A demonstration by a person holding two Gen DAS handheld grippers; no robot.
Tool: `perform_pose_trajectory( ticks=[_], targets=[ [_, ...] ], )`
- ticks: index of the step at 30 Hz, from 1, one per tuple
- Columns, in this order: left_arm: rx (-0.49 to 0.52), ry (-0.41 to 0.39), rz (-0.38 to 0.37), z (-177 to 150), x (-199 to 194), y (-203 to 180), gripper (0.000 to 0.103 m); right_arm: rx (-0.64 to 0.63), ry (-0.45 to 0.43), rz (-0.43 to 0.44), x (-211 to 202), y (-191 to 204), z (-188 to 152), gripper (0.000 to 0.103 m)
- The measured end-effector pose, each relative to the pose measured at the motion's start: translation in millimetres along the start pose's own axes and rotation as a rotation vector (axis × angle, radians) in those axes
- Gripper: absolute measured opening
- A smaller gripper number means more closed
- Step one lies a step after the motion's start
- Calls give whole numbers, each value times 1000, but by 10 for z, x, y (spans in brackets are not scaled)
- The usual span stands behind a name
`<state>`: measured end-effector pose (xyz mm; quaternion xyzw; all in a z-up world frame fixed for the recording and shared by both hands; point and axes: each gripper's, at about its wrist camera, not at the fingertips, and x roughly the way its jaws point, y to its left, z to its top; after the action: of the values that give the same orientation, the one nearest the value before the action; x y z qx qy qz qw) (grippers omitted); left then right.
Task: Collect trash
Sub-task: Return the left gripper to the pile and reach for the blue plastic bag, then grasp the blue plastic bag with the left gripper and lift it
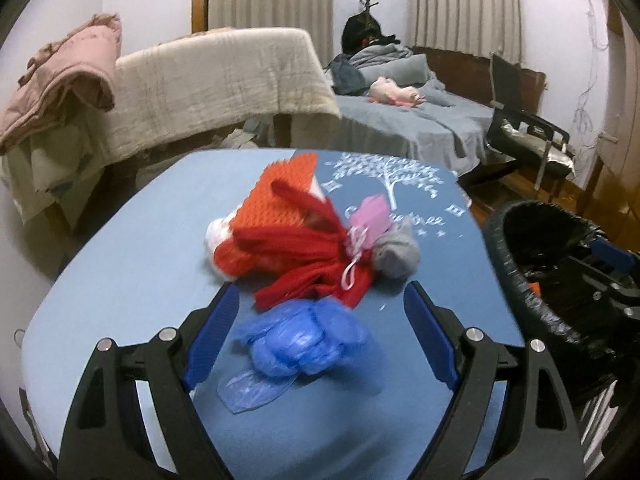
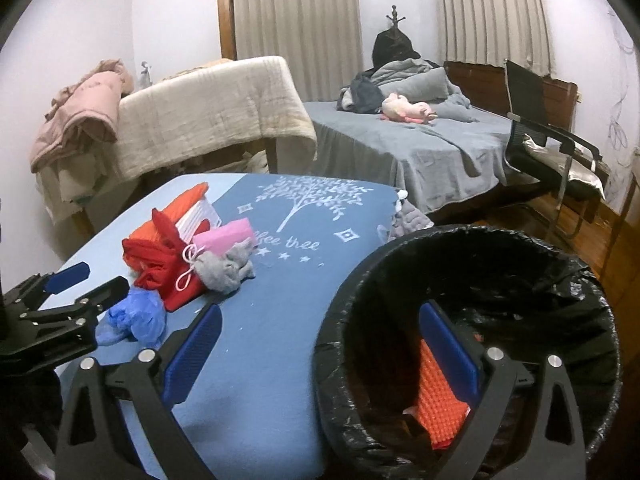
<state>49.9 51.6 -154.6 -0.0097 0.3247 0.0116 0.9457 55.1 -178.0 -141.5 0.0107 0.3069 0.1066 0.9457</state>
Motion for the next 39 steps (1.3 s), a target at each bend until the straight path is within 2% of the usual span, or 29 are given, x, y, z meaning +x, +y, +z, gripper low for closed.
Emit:
perform_pose_trajectory(
  ticks=[9,18,20,25,28,33,39],
  targets=[
    [-43,72,18,-104,247,141,82,-11,22,0,50,11,-24,97],
    [-59,139,-1,-128,434,157,82,-29,34,4,94,44,-18,97],
    [-60,150,-9,-138,455,154,77,-31,34,5,98,54,-11,97],
    [-78,151,-26,-145,444,187,57,-34,35,12,109,91,-7,97],
    [-79,145,-40,-147,420,197,50,-41,34,17,113,122,8,97],
    [-69,134,-71,-129,363,171,44,-46,28,32,124,186,39,97],
    [-59,99,-83,-62,169,179,42,-52,14,46,126,255,97,97]
  ],
)
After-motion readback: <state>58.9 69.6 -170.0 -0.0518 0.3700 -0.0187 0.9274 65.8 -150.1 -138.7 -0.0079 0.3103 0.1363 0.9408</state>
